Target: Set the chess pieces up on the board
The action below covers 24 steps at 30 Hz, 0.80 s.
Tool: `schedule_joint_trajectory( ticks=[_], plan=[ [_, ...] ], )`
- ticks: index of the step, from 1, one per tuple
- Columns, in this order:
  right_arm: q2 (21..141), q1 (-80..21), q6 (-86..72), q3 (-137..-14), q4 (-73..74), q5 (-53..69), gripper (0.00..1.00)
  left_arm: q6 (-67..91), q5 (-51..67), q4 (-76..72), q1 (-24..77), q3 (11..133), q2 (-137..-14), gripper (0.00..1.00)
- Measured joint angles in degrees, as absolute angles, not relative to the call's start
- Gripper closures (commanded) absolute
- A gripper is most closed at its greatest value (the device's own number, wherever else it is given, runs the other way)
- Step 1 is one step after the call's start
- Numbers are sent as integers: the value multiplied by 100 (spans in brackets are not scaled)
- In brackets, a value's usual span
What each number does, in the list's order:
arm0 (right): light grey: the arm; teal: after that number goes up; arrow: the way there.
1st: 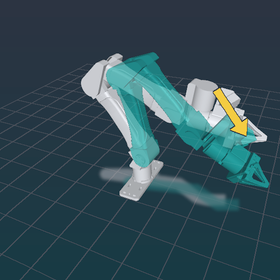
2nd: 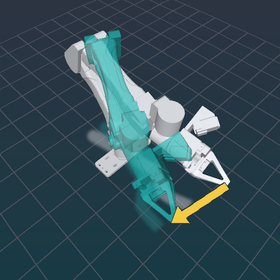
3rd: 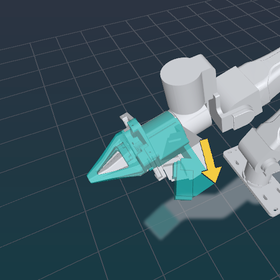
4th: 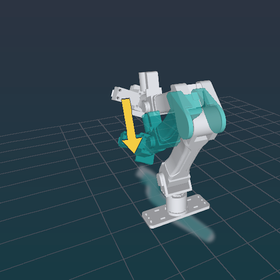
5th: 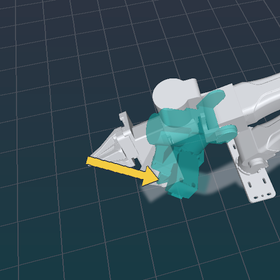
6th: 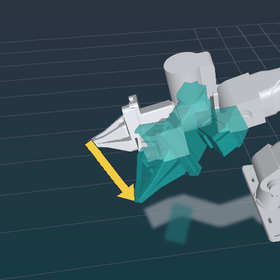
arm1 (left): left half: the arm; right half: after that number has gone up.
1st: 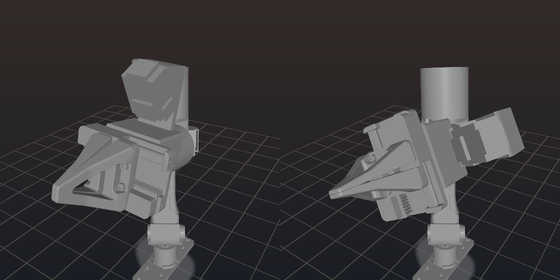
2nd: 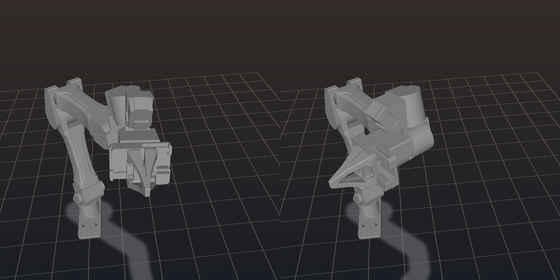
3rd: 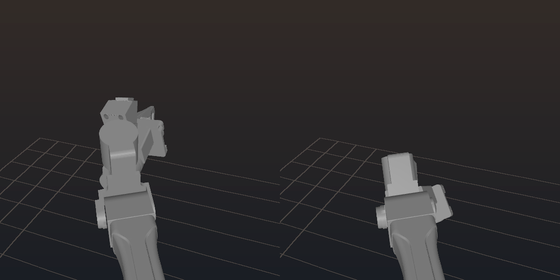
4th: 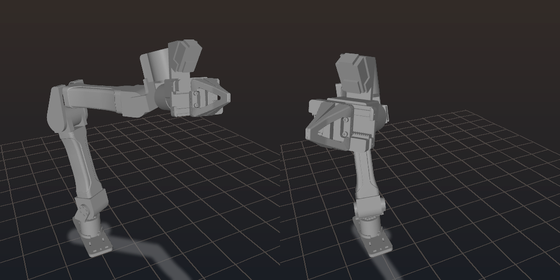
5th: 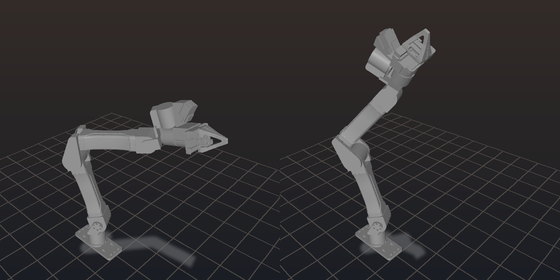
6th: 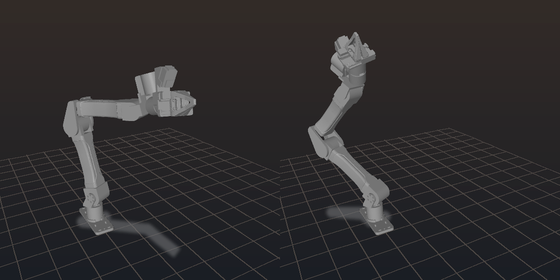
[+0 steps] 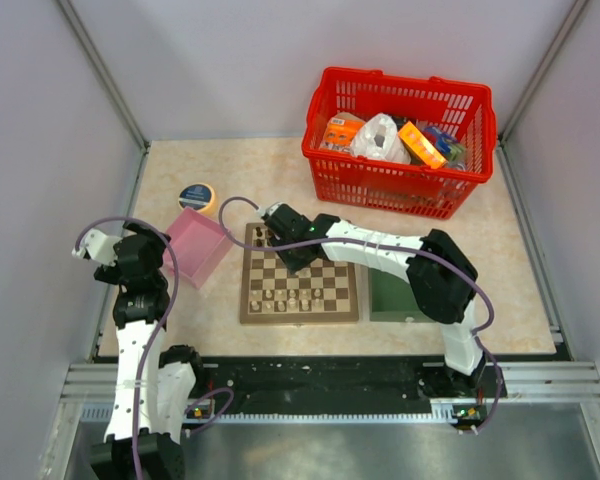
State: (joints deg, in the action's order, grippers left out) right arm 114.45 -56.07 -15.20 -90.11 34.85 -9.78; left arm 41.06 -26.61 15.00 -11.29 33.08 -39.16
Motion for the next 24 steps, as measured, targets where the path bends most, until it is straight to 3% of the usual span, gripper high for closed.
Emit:
schedule_joint_trajectory(
  ticks=[24],
  plan=[
    [11502,-5607,-1511,-9011,3524,-893,68,4106,-2661,1498,-1129,3308,-3964,1]
  ],
)
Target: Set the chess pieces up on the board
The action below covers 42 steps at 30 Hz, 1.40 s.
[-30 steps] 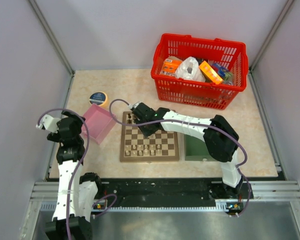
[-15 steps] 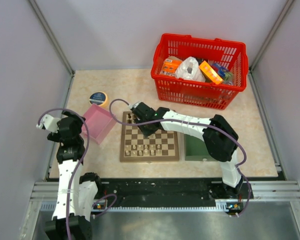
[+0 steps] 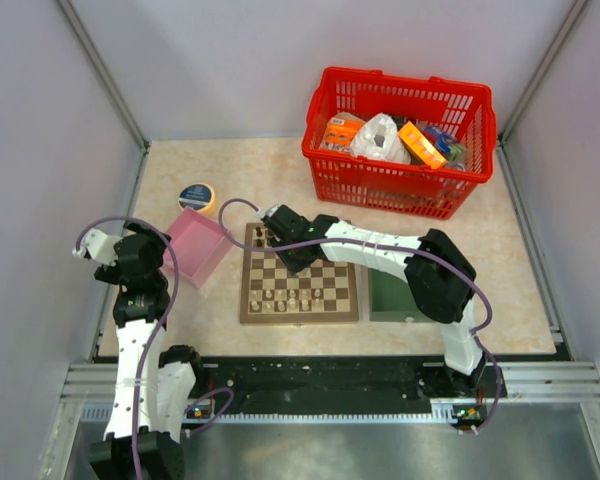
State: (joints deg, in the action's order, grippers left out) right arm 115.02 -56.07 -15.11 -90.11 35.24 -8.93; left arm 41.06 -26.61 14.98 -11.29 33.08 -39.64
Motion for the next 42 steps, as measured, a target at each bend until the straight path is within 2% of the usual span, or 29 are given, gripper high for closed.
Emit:
schedule_joint_trajectory(
  ticks=[42],
  plan=[
    [11504,-5607,-1496,-9008,3614,-888,75,4106,-2661,1500,-1129,3308,-3964,1]
  ],
)
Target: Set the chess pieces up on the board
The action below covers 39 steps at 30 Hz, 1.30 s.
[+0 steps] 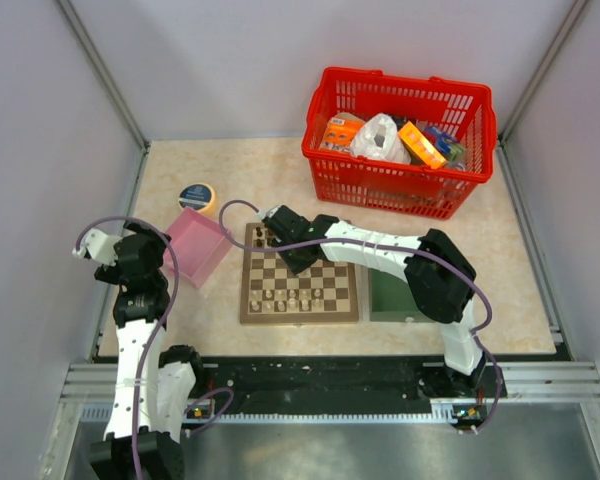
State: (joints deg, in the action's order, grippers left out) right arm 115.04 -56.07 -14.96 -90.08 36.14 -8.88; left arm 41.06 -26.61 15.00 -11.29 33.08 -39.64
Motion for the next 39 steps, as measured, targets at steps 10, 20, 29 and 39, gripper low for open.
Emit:
schedule_joint_trajectory(
  ticks=[10,20,29,39],
  plan=[
    [11542,-5607,-1496,-9008,3636,-860,79,4106,-2661,1498,-1129,3308,-3964,1],
    [11620,-5607,-1492,-9008,3645,-847,82,4106,-2659,1500,-1129,3308,-3964,1],
    [11441,-5607,-1494,-8993,3671,-956,82,4106,-2661,1500,-1129,3308,-3964,1],
    [9520,-5603,-1669,-8217,3577,-1439,82,4106,-2659,1498,-1129,3308,-3964,1]
  ],
)
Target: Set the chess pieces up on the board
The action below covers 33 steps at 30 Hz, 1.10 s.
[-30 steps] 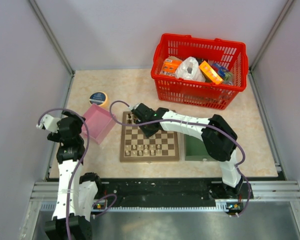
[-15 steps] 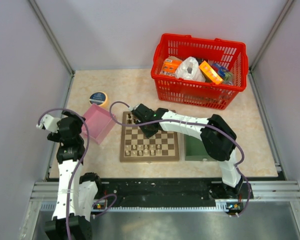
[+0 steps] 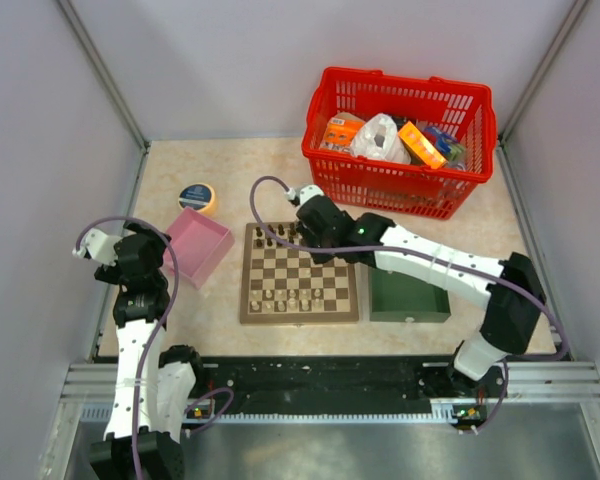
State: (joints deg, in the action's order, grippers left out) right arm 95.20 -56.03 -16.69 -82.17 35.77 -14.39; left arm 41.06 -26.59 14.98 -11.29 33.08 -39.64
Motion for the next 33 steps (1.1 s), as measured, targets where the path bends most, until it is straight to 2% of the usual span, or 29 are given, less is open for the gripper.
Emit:
schedule_joint_trajectory(
  ticks=[4,12,33],
  plan=[
    [9054,-5590,-1874,-7581,3579,-1531,82,4106,-2657,1500,-1129,3308,-3964,1],
    [9019,-5568,-2213,-6635,3568,-1262,82,4110,-2637,1498,-1129,3308,-3964,1],
    [9428,-5586,-2394,-6414,3223,-950,82,4110,-2639,1500,-1129,3308,-3962,1]
  ],
)
